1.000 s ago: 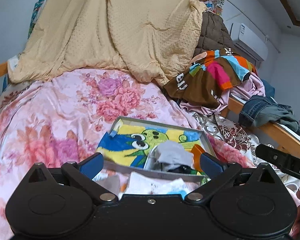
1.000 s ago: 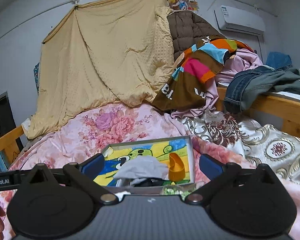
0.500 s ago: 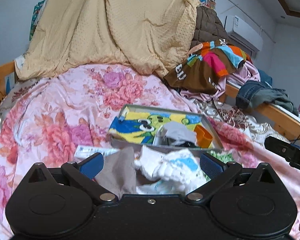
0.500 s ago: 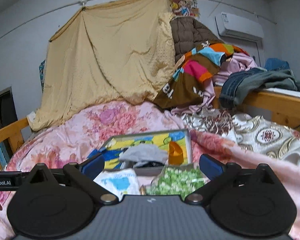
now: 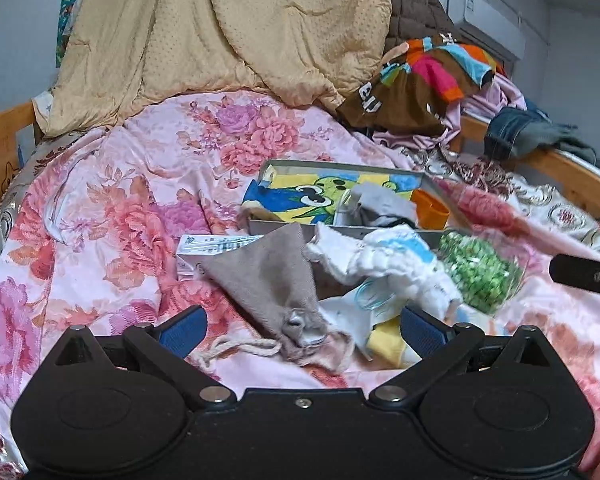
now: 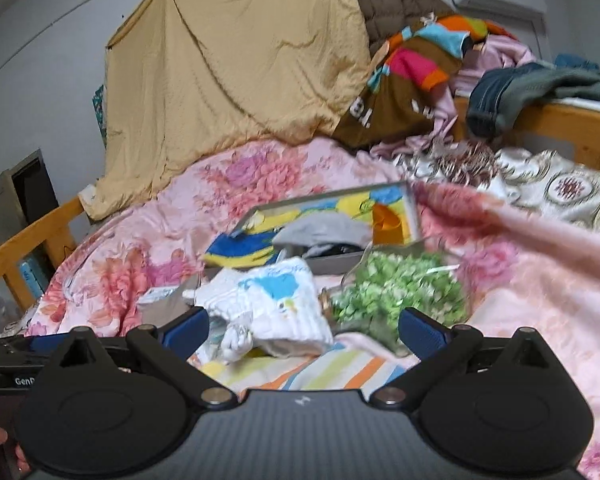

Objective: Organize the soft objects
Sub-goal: 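Withdraw both open tools from the tray back toward the pile, then grasp the beige cloth bag with the left tool while the right tool approaches the striped sock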

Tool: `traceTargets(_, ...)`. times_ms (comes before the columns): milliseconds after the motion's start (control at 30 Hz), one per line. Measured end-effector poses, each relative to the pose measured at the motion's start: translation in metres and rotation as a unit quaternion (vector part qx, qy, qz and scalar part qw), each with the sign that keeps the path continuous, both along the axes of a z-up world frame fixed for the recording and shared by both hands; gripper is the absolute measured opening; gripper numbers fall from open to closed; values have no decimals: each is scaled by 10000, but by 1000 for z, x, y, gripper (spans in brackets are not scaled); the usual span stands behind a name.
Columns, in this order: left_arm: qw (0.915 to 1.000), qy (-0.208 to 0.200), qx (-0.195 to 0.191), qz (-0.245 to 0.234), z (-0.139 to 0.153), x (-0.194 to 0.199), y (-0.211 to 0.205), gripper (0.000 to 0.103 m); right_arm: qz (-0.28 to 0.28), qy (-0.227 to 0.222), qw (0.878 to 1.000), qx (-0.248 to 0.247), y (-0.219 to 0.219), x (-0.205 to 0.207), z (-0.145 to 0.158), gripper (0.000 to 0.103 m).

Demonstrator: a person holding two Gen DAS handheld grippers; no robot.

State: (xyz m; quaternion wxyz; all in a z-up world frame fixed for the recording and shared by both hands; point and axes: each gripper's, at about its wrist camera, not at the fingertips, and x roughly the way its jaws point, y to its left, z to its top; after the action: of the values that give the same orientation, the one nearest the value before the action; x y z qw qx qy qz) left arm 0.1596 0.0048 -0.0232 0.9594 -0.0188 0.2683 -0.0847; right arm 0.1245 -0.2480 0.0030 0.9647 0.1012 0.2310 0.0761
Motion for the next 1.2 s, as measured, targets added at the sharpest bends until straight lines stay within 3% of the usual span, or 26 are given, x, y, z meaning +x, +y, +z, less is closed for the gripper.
traceTargets(333,9994,273,189,-61,-17,8,6,102,298,513,9982,-125,14,14,-14,103)
traceTargets(700,9981,369,231,-437,-23,30,4,102,649,813,9924,-660,40,24,-29,103)
traceTargets(1200,9951,655,-329,-670,-37,90,8,102,381,1128,9915,-530,40,52,-51,103)
